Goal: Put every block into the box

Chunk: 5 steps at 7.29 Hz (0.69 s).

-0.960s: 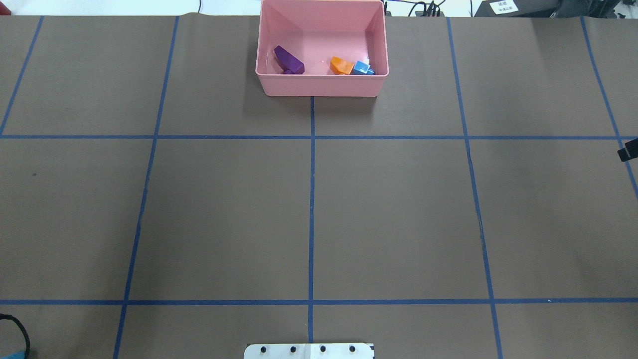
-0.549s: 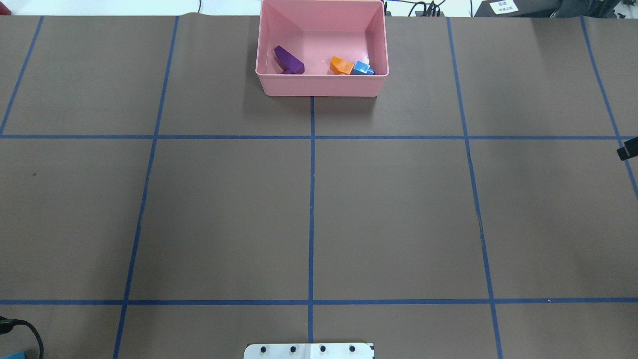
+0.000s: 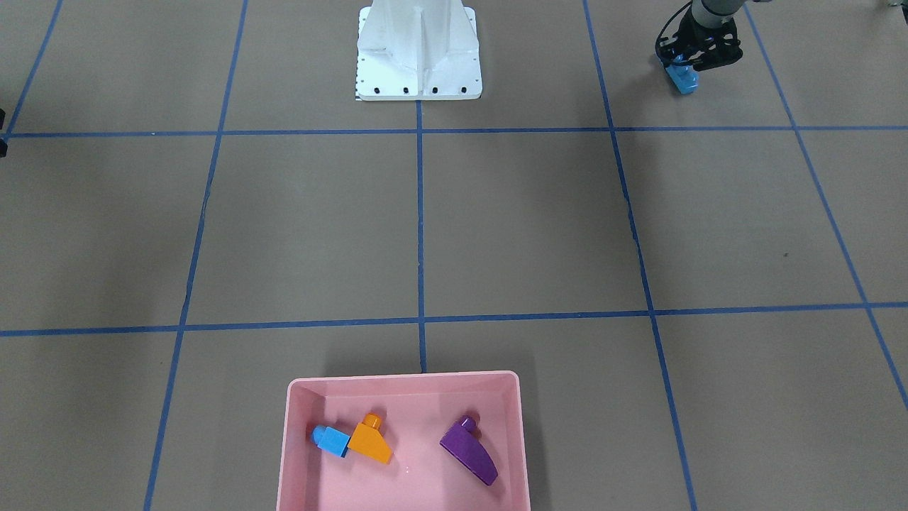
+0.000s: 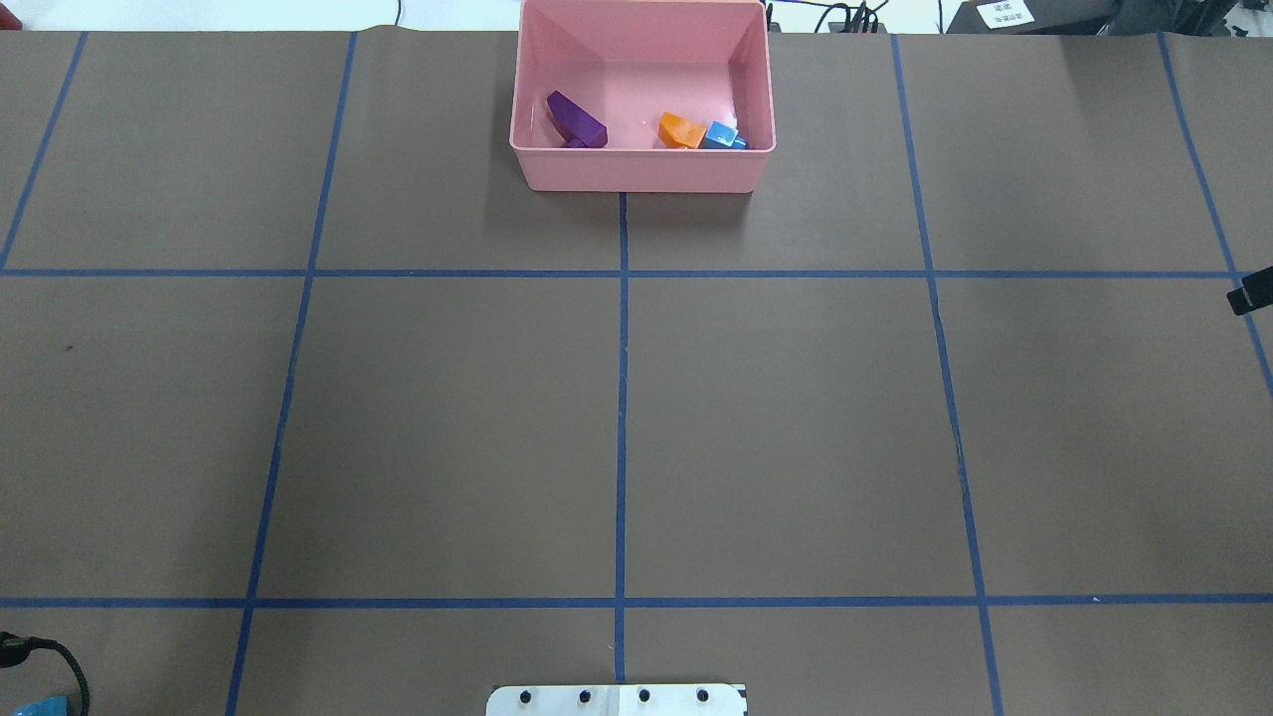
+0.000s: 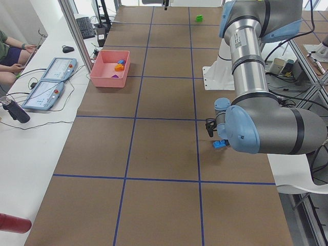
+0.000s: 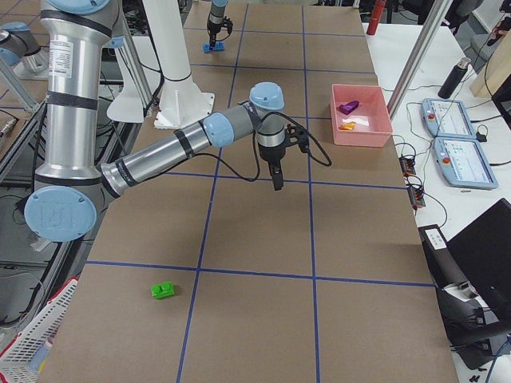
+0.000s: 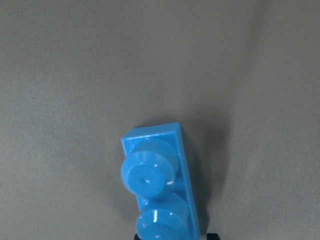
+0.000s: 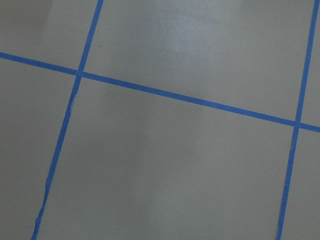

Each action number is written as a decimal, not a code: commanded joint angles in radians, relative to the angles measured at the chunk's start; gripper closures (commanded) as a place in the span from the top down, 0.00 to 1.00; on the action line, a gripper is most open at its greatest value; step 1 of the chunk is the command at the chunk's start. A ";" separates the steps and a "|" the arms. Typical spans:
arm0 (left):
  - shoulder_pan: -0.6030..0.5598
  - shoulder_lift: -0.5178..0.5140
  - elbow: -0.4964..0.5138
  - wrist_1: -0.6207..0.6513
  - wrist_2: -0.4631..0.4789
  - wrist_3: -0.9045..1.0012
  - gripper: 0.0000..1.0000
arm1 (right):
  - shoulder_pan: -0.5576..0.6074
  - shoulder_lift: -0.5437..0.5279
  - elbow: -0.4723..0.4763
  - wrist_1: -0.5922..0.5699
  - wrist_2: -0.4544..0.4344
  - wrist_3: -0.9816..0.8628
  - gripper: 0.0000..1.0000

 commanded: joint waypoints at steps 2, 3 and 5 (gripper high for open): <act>-0.005 0.005 -0.042 -0.003 0.000 0.002 0.00 | 0.000 0.001 -0.003 0.000 0.000 0.001 0.99; -0.011 0.003 -0.073 -0.001 0.000 0.002 0.00 | -0.002 0.003 -0.005 0.000 -0.002 0.001 0.99; -0.074 -0.002 -0.144 -0.001 0.002 0.002 0.00 | -0.002 0.003 -0.010 0.003 -0.003 0.003 0.99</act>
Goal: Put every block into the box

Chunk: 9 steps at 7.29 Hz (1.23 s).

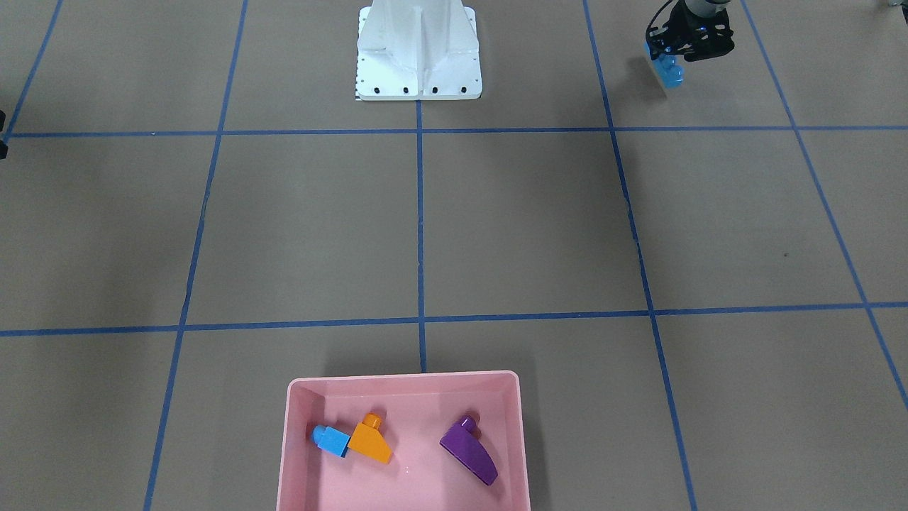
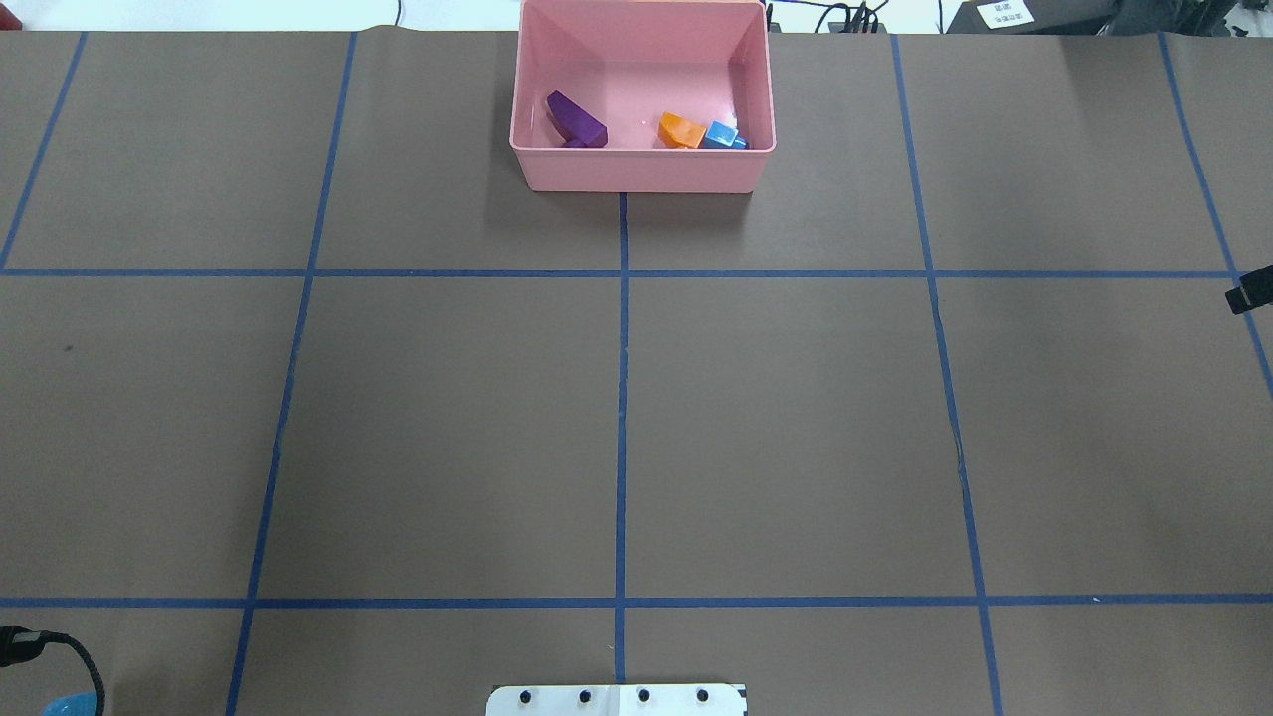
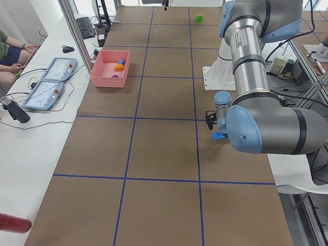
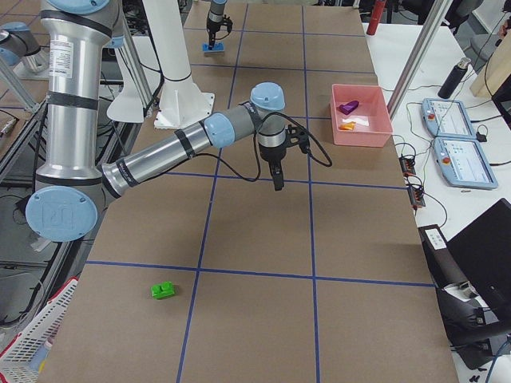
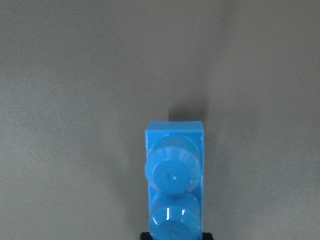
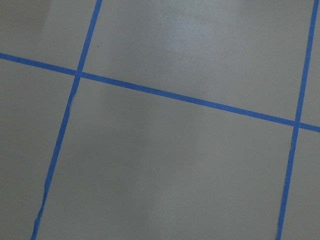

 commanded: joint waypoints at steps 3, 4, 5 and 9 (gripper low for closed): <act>-0.312 -0.137 -0.119 0.006 0.000 0.015 0.00 | 0.000 0.000 -0.009 0.001 -0.001 0.002 0.99; -0.418 -0.231 -0.116 0.008 0.001 0.026 0.00 | 0.000 0.000 -0.006 0.001 0.000 0.002 0.99; -0.501 -0.330 -0.110 0.026 -0.002 0.040 0.00 | 0.000 0.000 -0.006 0.001 0.000 0.002 0.99; -0.654 -0.862 0.023 0.485 0.000 0.132 0.00 | 0.000 -0.001 -0.011 0.001 0.000 0.002 0.99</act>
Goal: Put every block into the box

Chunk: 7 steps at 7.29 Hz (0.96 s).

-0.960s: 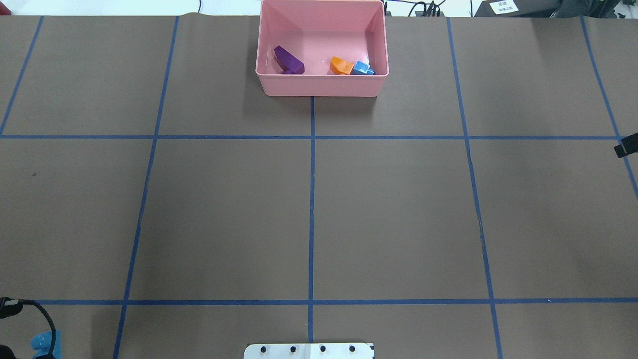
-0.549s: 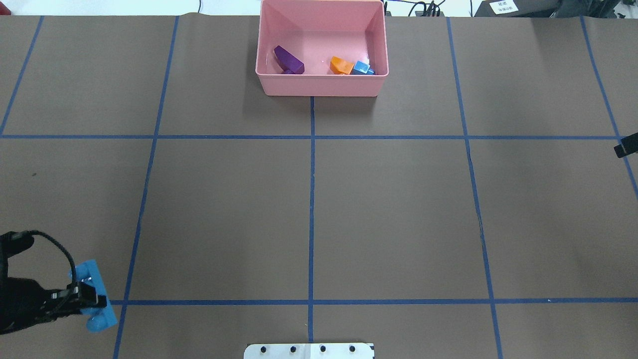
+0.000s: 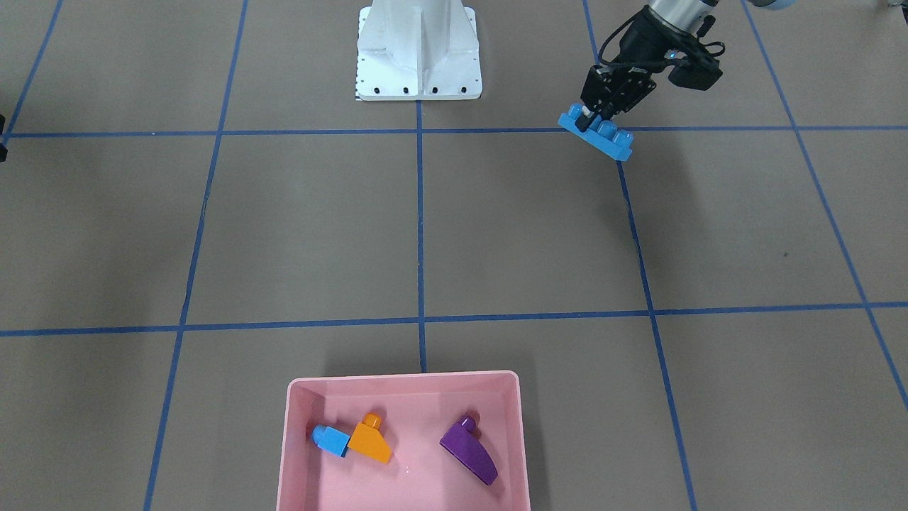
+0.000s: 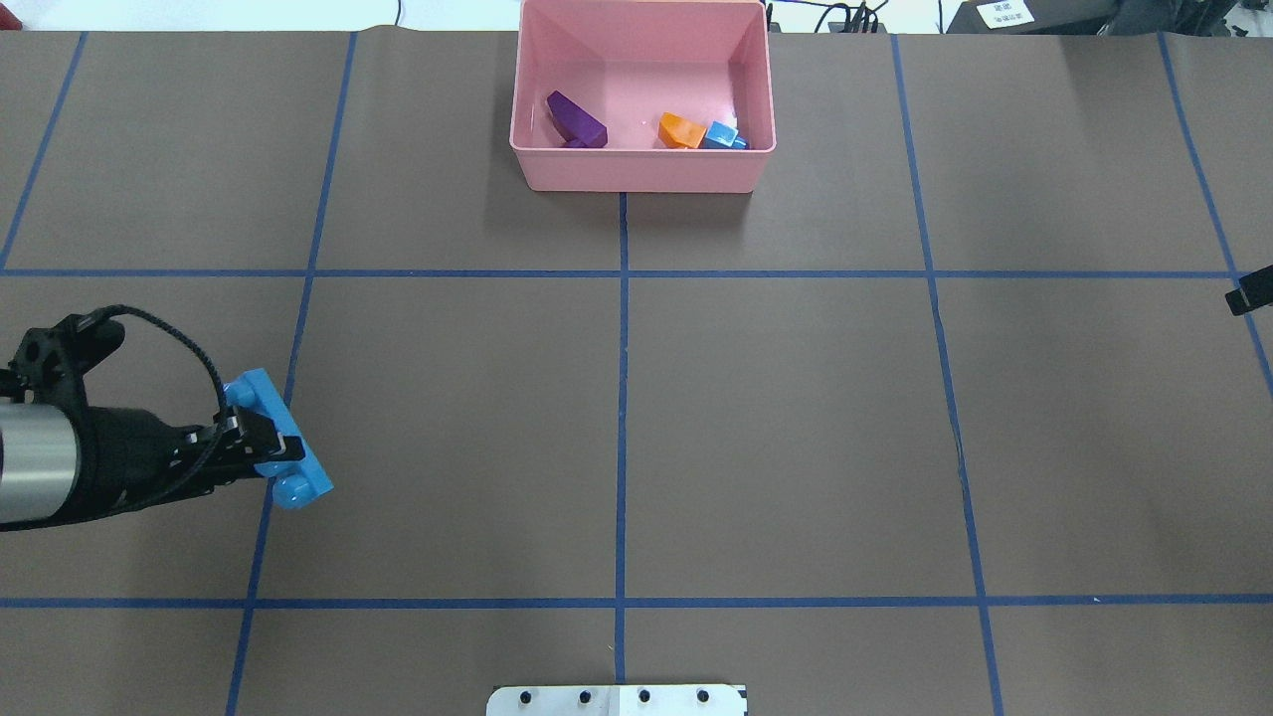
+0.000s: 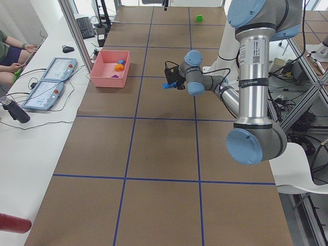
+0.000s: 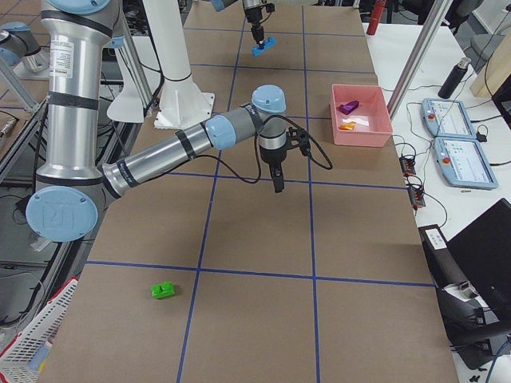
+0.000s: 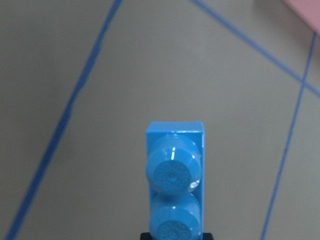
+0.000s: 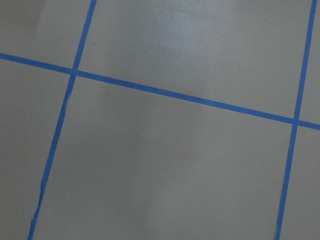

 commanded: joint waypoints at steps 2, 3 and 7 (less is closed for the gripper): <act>-0.100 -0.444 0.262 0.265 -0.003 0.090 0.00 | 0.000 -0.003 -0.002 0.000 0.000 0.000 0.99; -0.132 -0.603 0.435 0.267 -0.004 0.092 0.00 | 0.002 -0.013 -0.002 0.000 0.000 0.000 0.99; -0.258 -1.127 1.153 0.261 -0.015 0.167 0.00 | 0.005 -0.182 -0.014 0.192 0.002 -0.032 0.99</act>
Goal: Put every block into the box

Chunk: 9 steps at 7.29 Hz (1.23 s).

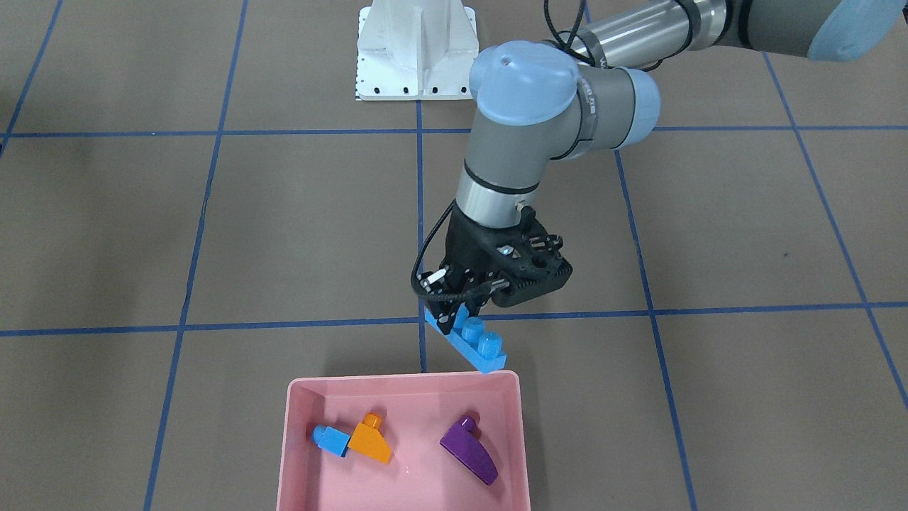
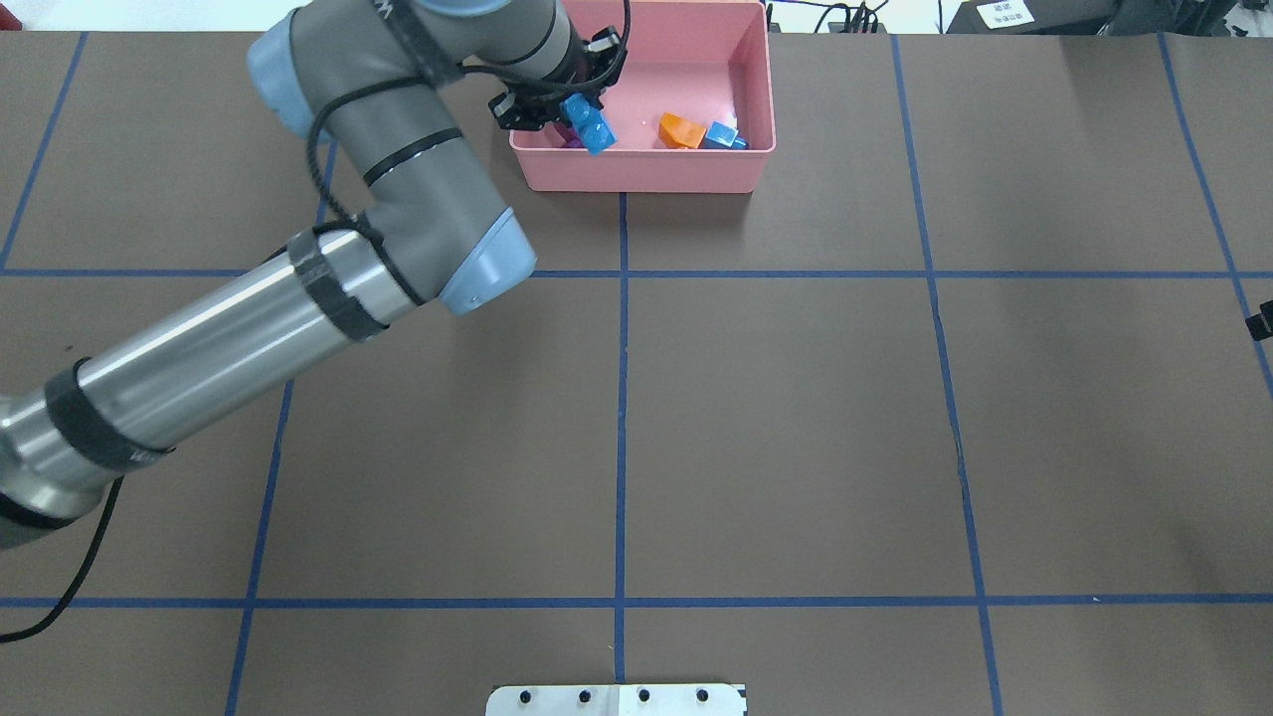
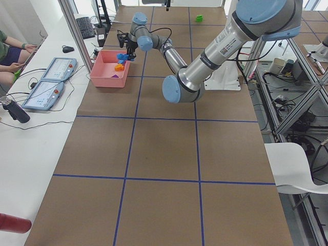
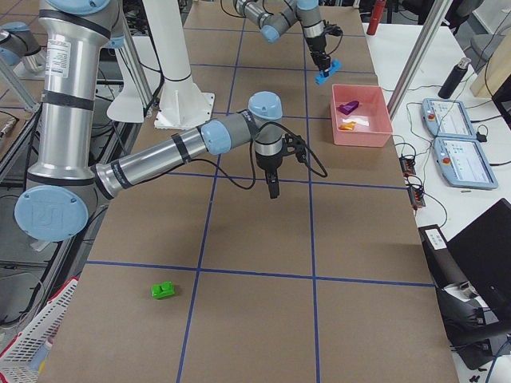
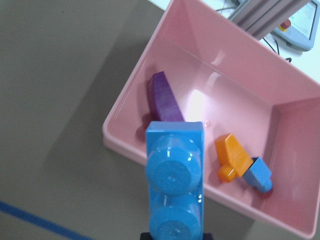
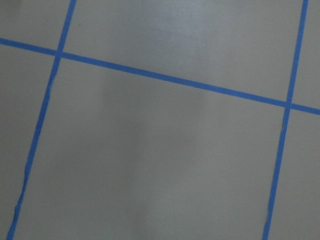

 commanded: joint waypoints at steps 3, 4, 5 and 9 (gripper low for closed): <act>-0.057 -0.272 0.464 -0.021 -0.001 0.073 0.00 | 0.016 -0.333 -0.077 0.455 0.021 -0.033 0.99; -0.056 -0.289 0.492 -0.032 -0.003 0.073 0.57 | 0.063 -0.404 -0.103 0.509 0.095 -0.037 0.99; -0.049 -0.291 0.488 -0.033 -0.004 0.088 1.00 | 0.093 -0.483 -0.104 0.520 0.117 -0.088 0.99; -0.022 -0.082 0.060 0.279 -0.175 0.346 1.00 | 0.093 -0.546 -0.176 0.525 0.107 -0.168 0.99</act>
